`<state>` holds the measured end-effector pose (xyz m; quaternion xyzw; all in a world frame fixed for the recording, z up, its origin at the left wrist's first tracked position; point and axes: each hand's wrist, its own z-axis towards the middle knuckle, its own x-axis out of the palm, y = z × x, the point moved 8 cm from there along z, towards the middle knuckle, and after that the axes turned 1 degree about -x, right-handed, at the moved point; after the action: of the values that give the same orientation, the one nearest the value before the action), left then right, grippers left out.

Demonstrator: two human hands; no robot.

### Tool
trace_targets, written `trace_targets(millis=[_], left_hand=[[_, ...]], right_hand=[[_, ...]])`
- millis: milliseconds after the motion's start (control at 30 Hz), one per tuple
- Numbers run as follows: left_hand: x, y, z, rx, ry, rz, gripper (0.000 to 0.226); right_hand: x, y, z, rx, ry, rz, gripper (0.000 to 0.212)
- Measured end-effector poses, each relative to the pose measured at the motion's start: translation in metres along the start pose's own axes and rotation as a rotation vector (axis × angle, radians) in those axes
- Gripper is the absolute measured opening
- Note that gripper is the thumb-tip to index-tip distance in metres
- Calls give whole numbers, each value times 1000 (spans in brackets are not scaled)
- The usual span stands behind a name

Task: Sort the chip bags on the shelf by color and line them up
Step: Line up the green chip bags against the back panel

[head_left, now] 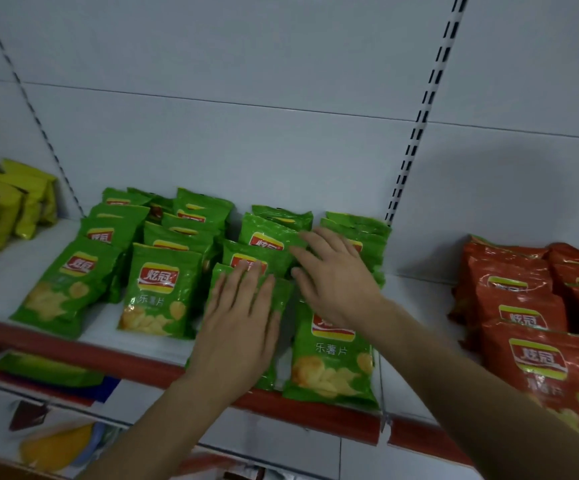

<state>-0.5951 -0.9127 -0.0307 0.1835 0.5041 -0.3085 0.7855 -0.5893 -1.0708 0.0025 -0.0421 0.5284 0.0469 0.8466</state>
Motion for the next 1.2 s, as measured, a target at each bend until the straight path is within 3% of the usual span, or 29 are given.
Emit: trace_targets(millis=[200, 433, 500, 633, 800, 1033, 1200], left_hand=[[30, 42, -11, 46, 133, -5, 72], [39, 42, -15, 87, 144, -68, 76], [33, 42, -10, 114, 139, -84, 77], [20, 42, 11, 164, 133, -93, 76], [33, 38, 27, 197, 261, 0, 83], [33, 43, 28, 189, 238, -72, 87], [31, 44, 34, 198, 210, -76, 91]], right_hand=[[36, 37, 22, 55, 287, -43, 76], [33, 45, 23, 137, 350, -122, 73], [28, 45, 23, 187, 354, -105, 64], [15, 33, 34, 301, 238, -138, 50], [17, 4, 59, 526, 287, -238, 56], [28, 2, 81, 330, 375, -39, 74], [28, -9, 88, 259, 390, -67, 75]])
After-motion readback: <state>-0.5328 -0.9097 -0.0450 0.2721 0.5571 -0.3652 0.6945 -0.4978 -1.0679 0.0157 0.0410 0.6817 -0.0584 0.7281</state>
